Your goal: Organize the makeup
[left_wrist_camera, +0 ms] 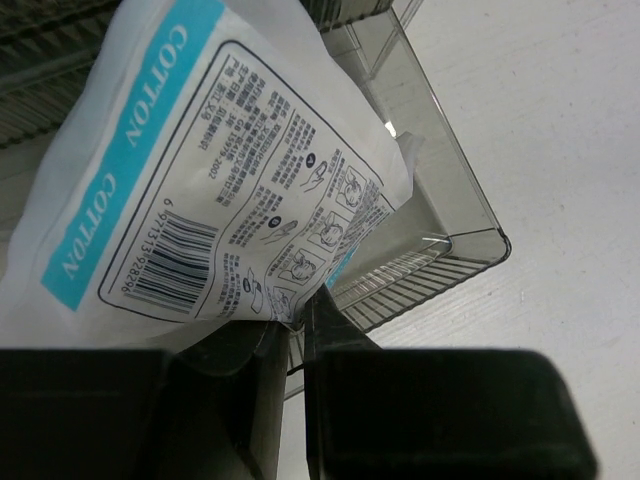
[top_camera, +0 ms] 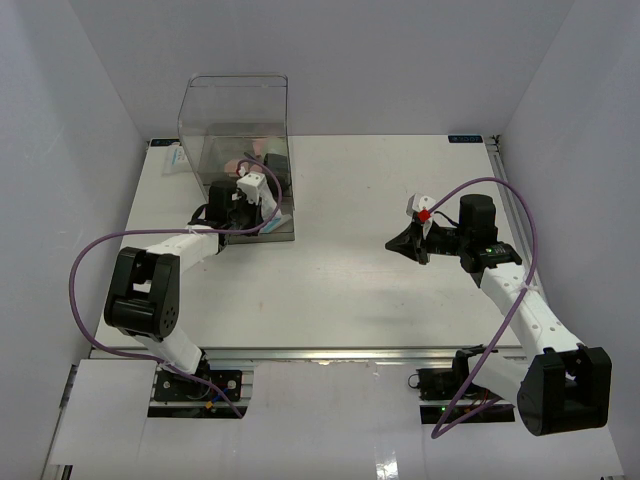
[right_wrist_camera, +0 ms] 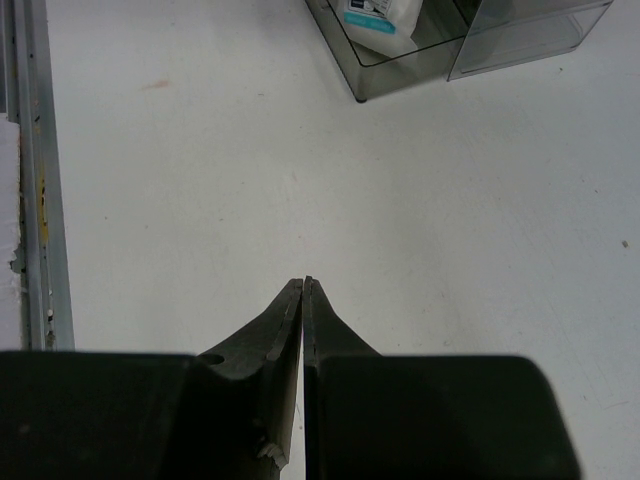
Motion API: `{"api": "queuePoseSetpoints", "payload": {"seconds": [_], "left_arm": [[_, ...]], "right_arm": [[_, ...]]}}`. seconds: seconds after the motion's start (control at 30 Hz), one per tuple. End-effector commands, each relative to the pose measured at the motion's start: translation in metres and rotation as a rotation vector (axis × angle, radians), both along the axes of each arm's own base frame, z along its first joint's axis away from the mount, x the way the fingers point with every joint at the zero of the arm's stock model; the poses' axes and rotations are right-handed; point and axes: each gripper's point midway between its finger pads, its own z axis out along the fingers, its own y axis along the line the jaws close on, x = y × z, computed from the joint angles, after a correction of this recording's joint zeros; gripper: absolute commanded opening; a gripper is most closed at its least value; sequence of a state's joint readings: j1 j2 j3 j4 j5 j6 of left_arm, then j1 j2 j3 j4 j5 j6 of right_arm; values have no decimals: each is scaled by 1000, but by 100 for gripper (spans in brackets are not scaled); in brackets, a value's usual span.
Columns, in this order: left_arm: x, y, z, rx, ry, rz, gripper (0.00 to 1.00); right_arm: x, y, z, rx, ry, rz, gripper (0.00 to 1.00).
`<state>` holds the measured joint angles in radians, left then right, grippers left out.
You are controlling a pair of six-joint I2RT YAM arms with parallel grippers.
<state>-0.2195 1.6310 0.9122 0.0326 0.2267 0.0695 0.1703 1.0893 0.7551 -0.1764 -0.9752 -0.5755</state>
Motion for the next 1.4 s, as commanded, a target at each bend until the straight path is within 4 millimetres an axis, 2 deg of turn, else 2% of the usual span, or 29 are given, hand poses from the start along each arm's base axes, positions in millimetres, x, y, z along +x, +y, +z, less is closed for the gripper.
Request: {"api": "queuePoseSetpoints", "payload": {"seconds": [0.0, 0.43, 0.73, 0.83, 0.97, 1.13, 1.37], "left_arm": [[-3, -10, 20, 3, -18, -81, 10], [-16, -25, 13, -33, 76, -172, 10], [-3, -24, -7, -18, 137, -139, 12], [0, -24, -9, -17, 145, -132, 16], [4, -21, -8, -9, 140, -105, 30], [4, -22, 2, -26, 115, -93, 38], [-1, -22, 48, -76, 2, -76, 54]], "right_arm": [[-1, 1, 4, 14, -16, 16, 8], [-2, 1, 6, 18, -21, 18, 8], [-2, 1, 5, 16, -20, 16, 8], [-1, 1, 4, 15, -18, 14, 8], [-1, 1, 3, 14, -13, 14, 8], [-1, 1, 3, 13, -14, 13, 8], [0, 0, 3, 13, -14, 13, 8]]}}
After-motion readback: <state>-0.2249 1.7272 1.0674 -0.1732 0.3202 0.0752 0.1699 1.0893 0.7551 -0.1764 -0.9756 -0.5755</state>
